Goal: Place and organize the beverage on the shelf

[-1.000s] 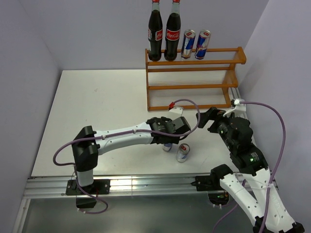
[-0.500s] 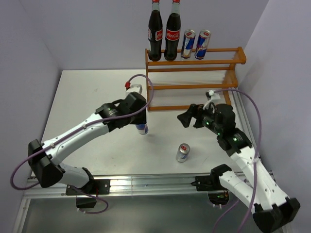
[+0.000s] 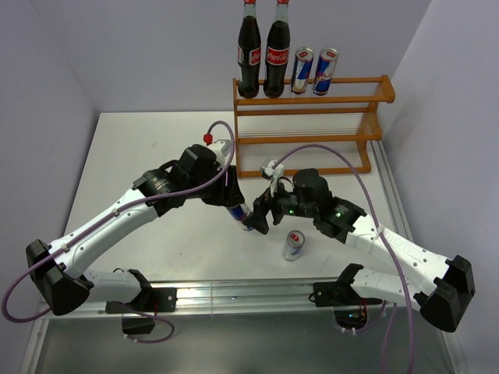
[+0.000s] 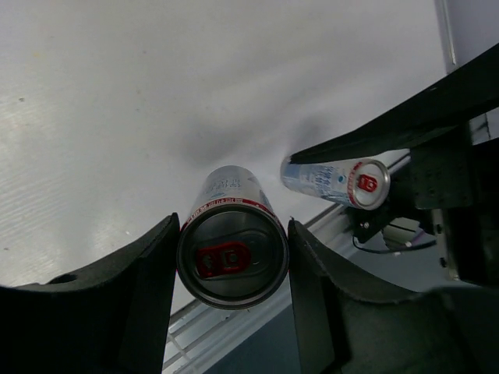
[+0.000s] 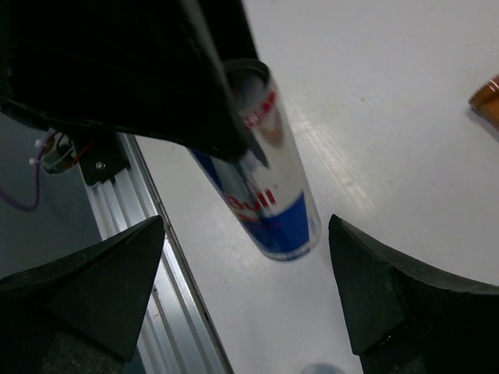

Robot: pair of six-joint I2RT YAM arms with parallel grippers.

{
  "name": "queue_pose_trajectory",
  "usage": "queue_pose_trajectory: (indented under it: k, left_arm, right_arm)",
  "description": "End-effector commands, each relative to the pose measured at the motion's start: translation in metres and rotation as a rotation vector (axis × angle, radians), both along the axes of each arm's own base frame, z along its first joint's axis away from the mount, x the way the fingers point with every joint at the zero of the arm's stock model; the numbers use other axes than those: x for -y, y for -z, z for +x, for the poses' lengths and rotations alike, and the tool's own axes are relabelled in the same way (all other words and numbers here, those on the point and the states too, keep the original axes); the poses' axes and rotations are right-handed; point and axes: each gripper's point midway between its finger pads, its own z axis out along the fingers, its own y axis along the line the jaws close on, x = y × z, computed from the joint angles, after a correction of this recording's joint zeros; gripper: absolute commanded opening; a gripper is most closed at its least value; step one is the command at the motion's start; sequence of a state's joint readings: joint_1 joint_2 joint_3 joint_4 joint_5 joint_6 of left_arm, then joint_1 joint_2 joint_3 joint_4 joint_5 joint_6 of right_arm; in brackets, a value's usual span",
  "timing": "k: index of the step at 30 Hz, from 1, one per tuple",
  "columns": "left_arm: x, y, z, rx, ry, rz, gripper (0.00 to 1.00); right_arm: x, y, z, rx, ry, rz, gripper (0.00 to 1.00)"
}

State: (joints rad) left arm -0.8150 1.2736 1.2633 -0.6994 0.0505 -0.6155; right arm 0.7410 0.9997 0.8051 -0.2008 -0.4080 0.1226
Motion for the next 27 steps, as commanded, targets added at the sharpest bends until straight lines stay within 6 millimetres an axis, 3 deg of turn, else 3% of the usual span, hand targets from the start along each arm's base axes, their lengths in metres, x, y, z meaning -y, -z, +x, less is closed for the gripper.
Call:
queue_pose_trajectory:
  k: [1,12,14,20,22,24,25,26,27]
  left_arm:
    - [0.024,-0.042,-0.008,0.065,0.122,-0.17,0.0]
    - [0.039,-0.057,-0.016,0.058,0.204,-0.235,0.0]
    - [0.038,-0.056,-0.014,0.059,0.199,-0.223,0.0]
    - [0.036,-0.055,-0.008,0.067,0.176,-0.194,0.0]
    - [0.036,-0.058,-0.007,0.075,0.17,-0.195,0.0]
    - [0.036,-0.06,-0.006,0.08,0.165,-0.194,0.09]
    - [0.035,-0.062,-0.005,0.087,0.162,-0.197,0.19]
    - [0.035,-0.065,-0.005,0.096,0.159,-0.201,0.33]
    - [0.033,-0.067,-0.004,0.104,0.152,-0.203,0.55]
  right_arm:
    - [-0.014,-0.03,0.01,0.177,-0.02,0.016,0.91]
    - [-0.026,0.002,-0.002,0.187,-0.125,-0.104,0.78]
    - [-0.028,0.006,-0.003,0.18,-0.139,-0.112,0.72]
    - [-0.032,0.0,-0.01,0.195,-0.176,-0.084,0.39]
    - [-0.034,-0.004,-0.013,0.199,-0.192,-0.062,0.19]
    - [-0.036,-0.013,-0.015,0.222,-0.195,-0.02,0.13]
    - [-0.036,-0.018,-0.017,0.224,-0.193,0.006,0.07]
    - [-0.037,-0.032,-0.017,0.262,-0.187,0.053,0.0]
    - [-0.036,-0.034,-0.018,0.268,-0.18,0.071,0.0]
